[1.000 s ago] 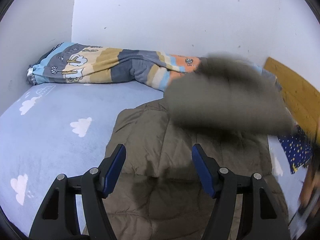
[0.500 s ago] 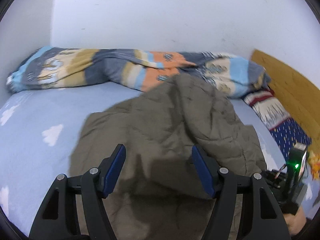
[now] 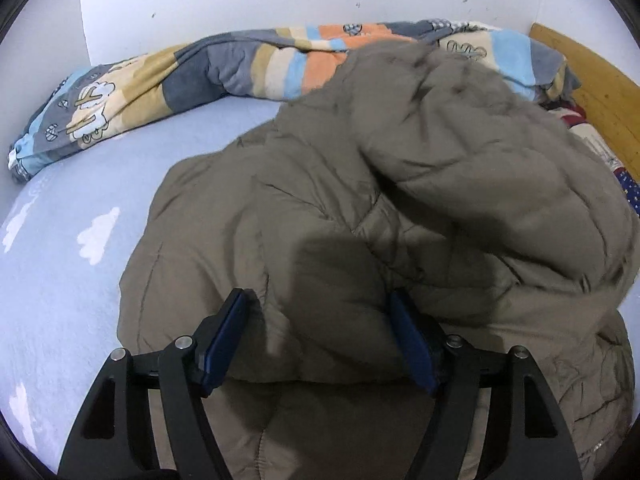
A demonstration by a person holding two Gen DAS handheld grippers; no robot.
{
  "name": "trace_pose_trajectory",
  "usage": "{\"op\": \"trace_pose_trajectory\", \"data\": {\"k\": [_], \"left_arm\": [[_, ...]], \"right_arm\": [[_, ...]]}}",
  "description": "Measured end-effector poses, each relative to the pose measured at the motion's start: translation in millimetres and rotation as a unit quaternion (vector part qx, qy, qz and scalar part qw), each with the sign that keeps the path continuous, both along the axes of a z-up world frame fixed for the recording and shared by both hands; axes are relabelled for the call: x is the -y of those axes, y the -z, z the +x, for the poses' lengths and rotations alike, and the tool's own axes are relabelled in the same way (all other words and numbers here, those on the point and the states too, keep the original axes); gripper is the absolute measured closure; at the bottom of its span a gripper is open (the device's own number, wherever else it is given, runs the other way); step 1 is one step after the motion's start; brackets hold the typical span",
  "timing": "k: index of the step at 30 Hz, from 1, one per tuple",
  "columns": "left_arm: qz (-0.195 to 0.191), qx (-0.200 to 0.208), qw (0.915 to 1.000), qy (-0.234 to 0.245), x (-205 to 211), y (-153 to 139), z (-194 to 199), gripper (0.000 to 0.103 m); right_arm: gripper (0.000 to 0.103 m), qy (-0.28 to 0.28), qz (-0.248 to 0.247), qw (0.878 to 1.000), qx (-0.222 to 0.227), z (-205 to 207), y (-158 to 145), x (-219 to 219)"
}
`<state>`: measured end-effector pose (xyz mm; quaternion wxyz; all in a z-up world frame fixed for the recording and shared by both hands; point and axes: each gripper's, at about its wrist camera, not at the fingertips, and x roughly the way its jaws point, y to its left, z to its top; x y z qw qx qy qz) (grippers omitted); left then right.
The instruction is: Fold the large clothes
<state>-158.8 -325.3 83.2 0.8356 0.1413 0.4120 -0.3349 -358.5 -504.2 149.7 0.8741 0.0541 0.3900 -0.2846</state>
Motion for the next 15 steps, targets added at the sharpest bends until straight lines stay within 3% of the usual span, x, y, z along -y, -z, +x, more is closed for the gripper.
{"op": "trace_pose_trajectory", "data": {"k": [6, 8, 11, 15], "left_arm": [[-0.005, -0.005, 1.0000, -0.004, -8.3, 0.4, 3.1, 0.031], [-0.005, -0.005, 1.0000, -0.004, -9.0, -1.0, 2.1, 0.031], [-0.013, 0.004, 0.9999, 0.002, -14.3, -13.5, 0.5, 0.031], [-0.069, 0.016, 0.9974, -0.012, -34.3, -48.0, 5.3, 0.031]], "right_arm": [[0.050, -0.008, -0.005, 0.998, 0.062, -2.6, -50.0, -8.3], [0.050, -0.010, 0.028, 0.995, 0.098, -0.2, -57.8, -5.0], [0.050, -0.018, 0.064, 0.992, 0.108, 18.0, -47.6, -2.4], [0.050, -0.006, 0.073, 0.995, 0.061, 48.2, 5.9, 10.9]]}}
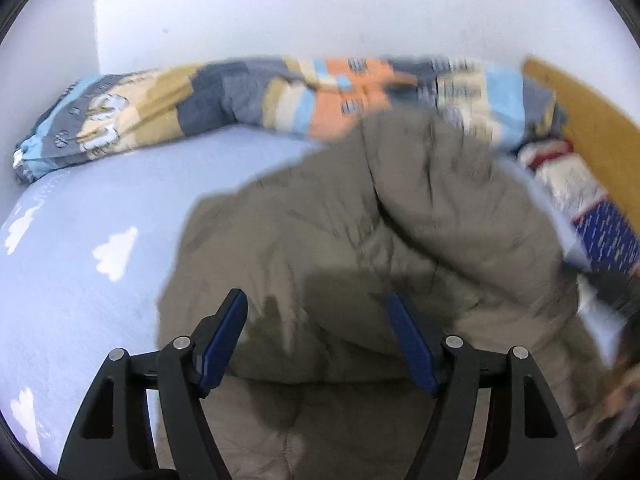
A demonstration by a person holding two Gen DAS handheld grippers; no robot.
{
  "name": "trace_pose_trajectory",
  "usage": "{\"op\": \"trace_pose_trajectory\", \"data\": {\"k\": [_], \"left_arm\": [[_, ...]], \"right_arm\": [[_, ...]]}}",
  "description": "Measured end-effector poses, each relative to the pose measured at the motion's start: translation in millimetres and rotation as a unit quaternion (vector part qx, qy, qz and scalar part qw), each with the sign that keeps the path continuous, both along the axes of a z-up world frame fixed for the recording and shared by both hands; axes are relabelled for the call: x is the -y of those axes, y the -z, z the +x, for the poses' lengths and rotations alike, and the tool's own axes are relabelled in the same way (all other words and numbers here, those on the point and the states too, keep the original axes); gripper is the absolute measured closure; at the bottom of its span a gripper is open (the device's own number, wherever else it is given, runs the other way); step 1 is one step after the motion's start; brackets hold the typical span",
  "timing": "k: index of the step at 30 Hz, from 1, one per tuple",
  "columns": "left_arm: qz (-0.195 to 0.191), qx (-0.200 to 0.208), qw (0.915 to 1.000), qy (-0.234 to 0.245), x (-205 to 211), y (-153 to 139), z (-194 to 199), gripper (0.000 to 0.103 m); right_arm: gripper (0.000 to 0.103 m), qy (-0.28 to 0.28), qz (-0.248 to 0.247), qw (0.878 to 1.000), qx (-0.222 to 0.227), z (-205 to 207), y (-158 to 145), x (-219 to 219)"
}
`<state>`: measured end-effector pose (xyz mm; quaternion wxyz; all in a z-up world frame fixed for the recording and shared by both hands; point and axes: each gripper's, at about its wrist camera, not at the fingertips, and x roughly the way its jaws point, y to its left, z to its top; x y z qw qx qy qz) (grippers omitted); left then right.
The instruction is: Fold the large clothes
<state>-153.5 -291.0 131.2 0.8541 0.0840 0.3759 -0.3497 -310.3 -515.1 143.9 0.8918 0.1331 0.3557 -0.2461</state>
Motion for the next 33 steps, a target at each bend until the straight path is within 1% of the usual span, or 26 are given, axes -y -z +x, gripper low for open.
{"op": "trace_pose_trajectory", "data": {"k": [2, 3, 4, 5, 6, 7, 8, 10, 12, 13, 14, 15, 16, 18, 20, 23, 26, 28, 30, 31, 32, 33], "left_arm": [[-0.048, 0.016, 0.9987, -0.005, -8.7, -23.0, 0.0, 0.031], [-0.064, 0.021, 0.9977, -0.003, -8.3, -30.7, -1.7, 0.031], [-0.079, 0.025, 0.9966, 0.002, -6.3, -38.5, -4.4, 0.031], [-0.092, 0.027, 0.9953, 0.009, -2.0, -44.9, -9.2, 0.031], [-0.104, 0.025, 0.9940, 0.021, 4.4, -48.2, -15.1, 0.031], [-0.107, 0.021, 0.9935, 0.033, 10.9, -48.2, -18.3, 0.031], [-0.102, 0.020, 0.9934, 0.048, 20.1, -45.4, -23.8, 0.031], [-0.072, 0.025, 0.9950, 0.065, 37.0, -32.4, -32.4, 0.031], [-0.016, 0.016, 0.9970, 0.074, 51.9, -4.3, -33.5, 0.031], [0.023, 0.010, 0.9975, 0.066, 57.4, 11.6, -29.7, 0.031], [0.068, 0.002, 0.9960, 0.058, 60.6, 33.0, -25.5, 0.031], [0.079, -0.006, 0.9951, 0.059, 59.2, 44.8, -22.5, 0.030], [0.076, -0.003, 0.9954, 0.058, 57.7, 47.1, -23.7, 0.030], [0.073, 0.006, 0.9956, 0.057, 56.1, 42.4, -26.5, 0.030], [0.065, 0.009, 0.9960, 0.061, 54.1, 35.0, -26.4, 0.030], [0.035, -0.003, 0.9974, 0.064, 46.1, 23.9, -22.1, 0.030], [0.004, -0.001, 0.9989, 0.048, 35.9, 13.2, -15.7, 0.030], [0.005, -0.001, 0.9992, 0.040, 32.6, 12.3, -10.6, 0.030], [0.016, -0.001, 0.9994, 0.031, 31.5, 18.5, -7.8, 0.030], [0.032, -0.007, 0.9991, 0.027, 32.7, 26.6, -4.6, 0.030], [0.049, -0.018, 0.9983, 0.026, 34.9, 36.2, -1.3, 0.030], [0.057, -0.030, 0.9975, 0.029, 36.6, 44.8, -0.6, 0.029]], "right_arm": [[0.050, -0.002, 0.050, 0.998, -0.041, 7.2, 39.2, 10.5], [0.049, -0.003, 0.063, 0.996, -0.056, 8.0, 52.0, 11.6], [0.049, -0.003, 0.062, 0.996, -0.063, 7.3, 61.4, 10.7], [0.048, -0.001, 0.052, 0.997, -0.058, 4.8, 64.4, 6.9], [0.047, -0.002, 0.048, 0.997, -0.060, 5.3, 63.5, 5.1], [0.047, -0.003, 0.045, 0.997, -0.065, 7.1, 61.6, 4.1], [0.047, -0.002, 0.045, 0.997, -0.067, 8.2, 60.4, 3.5], [0.047, -0.001, 0.051, 0.997, -0.062, 6.5, 59.7, 3.0], [0.046, -0.003, 0.053, 0.997, -0.063, 3.7, 61.9, 1.9], [0.045, -0.004, 0.054, 0.996, -0.065, 3.3, 61.8, 1.0], [0.045, -0.006, 0.057, 0.996, -0.067, 2.8, 60.4, 0.9], [0.045, -0.007, 0.060, 0.996, -0.069, 2.3, 58.1, 2.2], [0.045, -0.008, 0.066, 0.995, -0.069, 1.0, 57.1, 5.8], [0.045, -0.011, 0.077, 0.995, -0.061, -1.5, 46.9, 8.2], [0.045, -0.007, 0.065, 0.997, -0.044, -4.3, 30.8, 6.8], [0.045, -0.019, 0.048, 0.999, -0.012, -3.3, 5.6, -1.7], [0.045, -0.033, 0.036, 0.999, 0.016, 4.0, -8.7, -12.4], [0.045, -0.040, 0.040, 0.998, 0.024, 13.6, -6.5, -18.2], [0.045, -0.044, 0.040, 0.998, 0.014, 25.6, 4.5, -22.9], [0.045, -0.041, 0.038, 0.998, -0.016, 35.2, 18.9, -24.9], [0.045, -0.037, 0.048, 0.997, -0.041, 41.9, 34.7, -24.8], [0.045, -0.034, 0.059, 0.996, -0.056, 43.9, 48.9, -24.5]]}}
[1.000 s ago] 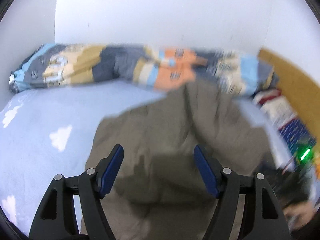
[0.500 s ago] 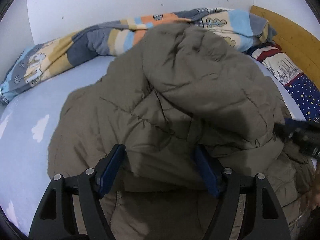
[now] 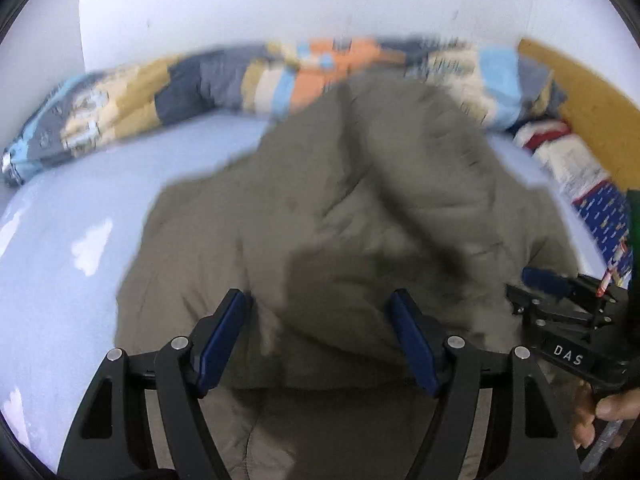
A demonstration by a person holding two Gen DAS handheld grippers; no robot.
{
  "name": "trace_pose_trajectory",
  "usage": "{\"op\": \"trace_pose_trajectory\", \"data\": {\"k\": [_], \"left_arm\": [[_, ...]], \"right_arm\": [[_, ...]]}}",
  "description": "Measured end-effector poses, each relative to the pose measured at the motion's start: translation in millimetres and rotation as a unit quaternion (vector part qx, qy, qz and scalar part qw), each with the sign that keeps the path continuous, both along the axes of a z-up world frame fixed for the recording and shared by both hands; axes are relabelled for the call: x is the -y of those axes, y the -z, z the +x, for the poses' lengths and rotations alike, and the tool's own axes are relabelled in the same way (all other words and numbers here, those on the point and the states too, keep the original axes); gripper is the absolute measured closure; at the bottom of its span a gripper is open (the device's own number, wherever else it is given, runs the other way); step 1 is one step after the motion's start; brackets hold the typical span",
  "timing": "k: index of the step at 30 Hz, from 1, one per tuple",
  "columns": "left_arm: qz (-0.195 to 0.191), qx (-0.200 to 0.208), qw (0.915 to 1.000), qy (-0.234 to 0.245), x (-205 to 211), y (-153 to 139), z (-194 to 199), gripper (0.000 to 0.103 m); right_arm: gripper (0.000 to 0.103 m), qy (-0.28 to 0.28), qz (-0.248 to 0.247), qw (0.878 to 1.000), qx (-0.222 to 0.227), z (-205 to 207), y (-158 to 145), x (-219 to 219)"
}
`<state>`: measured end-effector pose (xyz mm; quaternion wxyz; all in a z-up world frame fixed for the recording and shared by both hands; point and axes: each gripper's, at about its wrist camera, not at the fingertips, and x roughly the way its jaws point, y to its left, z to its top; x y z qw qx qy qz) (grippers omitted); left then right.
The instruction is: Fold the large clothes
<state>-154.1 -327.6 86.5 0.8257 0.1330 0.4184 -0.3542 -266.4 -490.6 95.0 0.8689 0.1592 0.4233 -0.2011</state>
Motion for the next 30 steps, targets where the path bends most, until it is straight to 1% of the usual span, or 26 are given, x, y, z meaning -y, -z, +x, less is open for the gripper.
{"op": "trace_pose_trajectory", "data": {"k": [1, 2, 4, 5, 7, 9, 10, 11, 13, 15, 17, 18, 20, 22, 24, 25, 26, 30], "left_arm": [[0.002, -0.004, 1.0000, -0.002, -0.3, 5.9, 0.8, 0.029], [-0.001, -0.001, 1.0000, -0.003, -1.4, 7.4, -0.6, 0.029], [-0.001, 0.003, 1.0000, -0.004, -2.7, 3.1, -2.9, 0.029], [-0.006, 0.003, 1.0000, -0.004, -4.5, -1.6, -4.1, 0.029], [-0.027, 0.020, 0.9994, -0.010, -12.4, -15.9, -9.0, 0.029], [-0.040, 0.031, 0.9987, -0.009, -16.1, -24.0, -13.2, 0.029], [-0.044, 0.036, 0.9983, -0.009, -17.4, -26.3, -14.8, 0.029], [-0.043, 0.038, 0.9983, -0.009, -17.5, -26.9, -15.1, 0.029], [-0.029, 0.032, 0.9991, -0.004, -14.1, -20.3, -16.0, 0.029], [-0.004, 0.021, 0.9998, 0.002, -8.3, -6.8, -15.9, 0.029], [0.017, 0.012, 0.9998, 0.003, -5.6, 6.5, -16.3, 0.029], [0.015, 0.017, 0.9997, 0.002, -6.0, 7.8, -17.6, 0.029], [0.014, 0.024, 0.9996, 0.001, -6.8, 3.6, -18.9, 0.029], [0.002, 0.029, 0.9996, 0.000, -12.0, -6.2, -23.3, 0.029], [-0.006, 0.041, 0.9991, -0.004, -18.8, -15.7, -31.6, 0.029], [-0.007, 0.048, 0.9988, -0.006, -22.9, -20.5, -37.7, 0.029], [-0.009, 0.054, 0.9985, -0.007, -27.1, -24.2, -41.7, 0.029], [-0.005, 0.072, 0.9972, -0.016, -46.2, -35.5, -68.4, 0.029]], "right_arm": [[0.045, -0.001, 0.000, 1.000, -0.012, 2.2, 14.1, 0.0], [0.045, -0.004, -0.007, 1.000, -0.015, 2.6, 20.0, -0.7], [0.045, 0.000, -0.008, 1.000, -0.011, 1.4, 20.6, -1.4], [0.045, 0.000, -0.007, 1.000, -0.013, 1.5, 17.5, -1.8], [0.046, 0.000, 0.000, 1.000, -0.005, -4.0, 4.3, -1.3], [0.046, 0.000, 0.016, 0.999, 0.033, -18.4, -15.6, -3.1], [0.046, 0.001, 0.018, 0.999, 0.042, -22.4, -22.0, -4.9], [0.046, 0.003, 0.018, 0.999, 0.045, -24.4, -25.2, -7.0], [0.046, 0.002, 0.016, 0.999, 0.048, -26.7, -24.9, -12.9], [0.046, -0.003, 0.010, 0.999, 0.033, -20.9, -17.1, -22.1], [0.046, 0.000, 0.008, 1.000, 0.003, -12.2, 1.2, -24.8], [0.046, 0.001, 0.010, 1.000, -0.008, -8.6, 12.2, -25.0], [0.046, 0.000, -0.002, 1.000, -0.024, -3.5, 21.7, -25.8], [0.046, 0.001, -0.006, 1.000, -0.030, -4.0, 14.2, -28.2], [0.046, -0.001, 0.003, 1.000, -0.013, -15.6, -0.5, -32.6], [0.046, -0.004, 0.013, 1.000, 0.002, -25.0, -10.5, -33.9], [0.046, -0.005, 0.018, 1.000, 0.008, -34.1, -17.9, -36.6], [0.046, -0.006, 0.004, 1.000, 0.009, -75.0, -35.4, -50.3]]}}
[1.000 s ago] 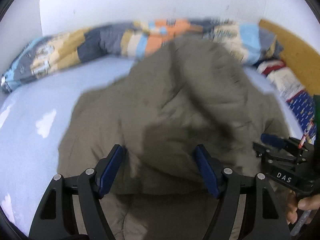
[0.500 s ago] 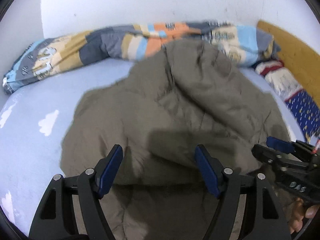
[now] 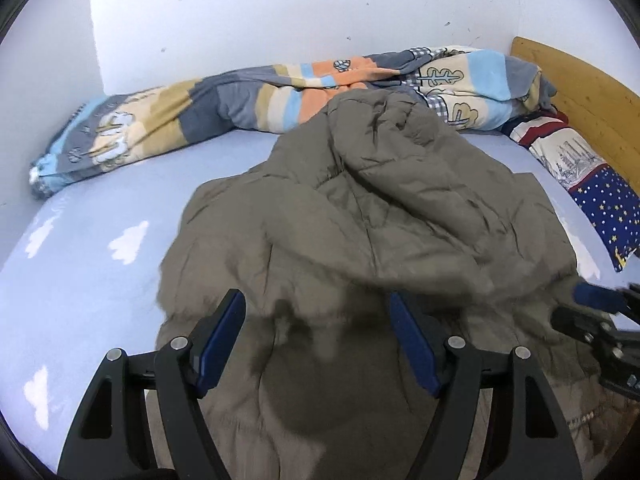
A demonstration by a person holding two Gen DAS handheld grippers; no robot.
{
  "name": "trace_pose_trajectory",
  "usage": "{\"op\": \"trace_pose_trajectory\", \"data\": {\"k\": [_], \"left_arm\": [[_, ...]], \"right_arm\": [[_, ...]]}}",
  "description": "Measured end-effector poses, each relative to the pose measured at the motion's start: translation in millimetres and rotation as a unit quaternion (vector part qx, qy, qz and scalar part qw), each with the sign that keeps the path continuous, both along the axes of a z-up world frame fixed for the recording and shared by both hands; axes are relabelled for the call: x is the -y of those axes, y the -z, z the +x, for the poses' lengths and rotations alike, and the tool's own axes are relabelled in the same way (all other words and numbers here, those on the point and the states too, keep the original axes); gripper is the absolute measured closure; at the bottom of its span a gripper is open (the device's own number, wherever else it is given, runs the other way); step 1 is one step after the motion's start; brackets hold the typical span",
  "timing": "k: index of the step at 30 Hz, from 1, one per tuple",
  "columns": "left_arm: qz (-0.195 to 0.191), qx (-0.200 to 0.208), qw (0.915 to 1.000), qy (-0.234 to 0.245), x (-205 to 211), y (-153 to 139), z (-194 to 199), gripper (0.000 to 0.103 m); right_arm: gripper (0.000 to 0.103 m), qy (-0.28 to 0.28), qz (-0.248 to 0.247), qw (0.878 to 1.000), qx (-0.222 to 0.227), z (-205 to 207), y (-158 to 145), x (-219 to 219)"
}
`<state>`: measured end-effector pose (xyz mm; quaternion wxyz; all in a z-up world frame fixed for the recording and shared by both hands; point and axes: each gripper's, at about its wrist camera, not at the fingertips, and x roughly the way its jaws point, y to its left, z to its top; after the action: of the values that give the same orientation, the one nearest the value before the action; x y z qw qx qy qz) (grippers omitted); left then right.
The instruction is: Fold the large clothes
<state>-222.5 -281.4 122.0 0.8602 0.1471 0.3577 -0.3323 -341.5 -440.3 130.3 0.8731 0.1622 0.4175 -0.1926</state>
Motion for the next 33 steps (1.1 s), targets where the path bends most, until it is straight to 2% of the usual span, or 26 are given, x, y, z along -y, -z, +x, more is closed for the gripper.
{"op": "trace_pose_trajectory", "data": {"k": [4, 6, 9, 14, 19, 25, 28, 33], "left_arm": [[-0.005, -0.016, 0.9997, -0.019, -28.2, -2.0, -28.4, 0.029], [-0.001, -0.028, 0.9990, -0.035, -44.7, 3.1, -45.4, 0.029], [0.028, -0.039, 0.9971, -0.059, -69.7, 19.4, -75.6, 0.029], [0.055, -0.086, 0.9915, -0.081, -112.3, 51.5, -114.0, 0.029], [0.069, -0.061, 0.9916, -0.091, -141.8, 70.7, -140.9, 0.029], [0.076, -0.013, 0.9948, -0.067, -145.4, 77.2, -159.0, 0.029], [0.067, -0.015, 0.9955, -0.065, -148.0, 73.7, -157.8, 0.029], [0.049, -0.016, 0.9961, -0.071, -159.6, 66.2, -163.6, 0.029]], "right_arm": [[0.046, 0.017, 0.021, 1.000, -0.011, -43.9, 1.2, -16.2], [0.046, 0.023, 0.033, 0.999, -0.030, -61.5, 8.8, -22.9], [0.046, 0.027, 0.041, 0.998, -0.049, -87.8, 19.5, -38.6], [0.046, 0.029, 0.046, 0.997, -0.057, -130.7, 32.3, -71.0], [0.046, 0.022, 0.031, 0.997, -0.065, -158.1, 43.4, -102.8], [0.045, 0.018, 0.022, 0.997, -0.076, -173.3, 61.9, -117.9], [0.045, 0.018, 0.016, 0.997, -0.070, -176.5, 61.6, -120.2], [0.045, 0.043, 0.014, 0.998, -0.032, -191.7, 49.3, -118.5]]}}
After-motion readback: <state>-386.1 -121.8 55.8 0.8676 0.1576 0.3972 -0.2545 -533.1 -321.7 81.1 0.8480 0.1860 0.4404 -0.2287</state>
